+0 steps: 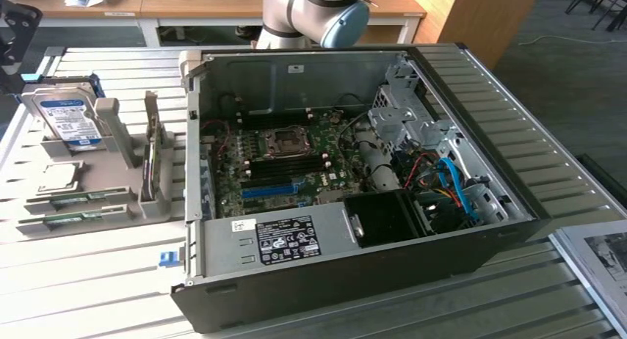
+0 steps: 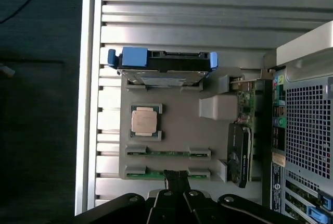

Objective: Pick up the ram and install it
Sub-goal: 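Pick up the ram and move it above insertion slot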

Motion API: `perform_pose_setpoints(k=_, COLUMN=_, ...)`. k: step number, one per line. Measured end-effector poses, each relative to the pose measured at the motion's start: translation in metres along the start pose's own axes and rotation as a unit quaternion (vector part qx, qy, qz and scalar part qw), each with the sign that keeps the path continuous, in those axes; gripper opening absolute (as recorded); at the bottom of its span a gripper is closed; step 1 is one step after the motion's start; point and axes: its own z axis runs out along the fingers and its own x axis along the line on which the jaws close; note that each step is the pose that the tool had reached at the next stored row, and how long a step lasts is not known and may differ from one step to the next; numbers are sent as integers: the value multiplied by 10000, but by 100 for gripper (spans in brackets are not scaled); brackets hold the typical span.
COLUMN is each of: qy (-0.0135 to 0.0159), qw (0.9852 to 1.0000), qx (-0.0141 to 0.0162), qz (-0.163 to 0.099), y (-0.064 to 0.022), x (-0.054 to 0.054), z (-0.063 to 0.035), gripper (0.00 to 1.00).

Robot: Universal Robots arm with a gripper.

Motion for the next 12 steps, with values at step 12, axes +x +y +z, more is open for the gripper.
perform_pose_setpoints(k=12, qy=32, qw=9973, qx=-2, qz=-731, y=0, x=0, z=0, gripper=10)
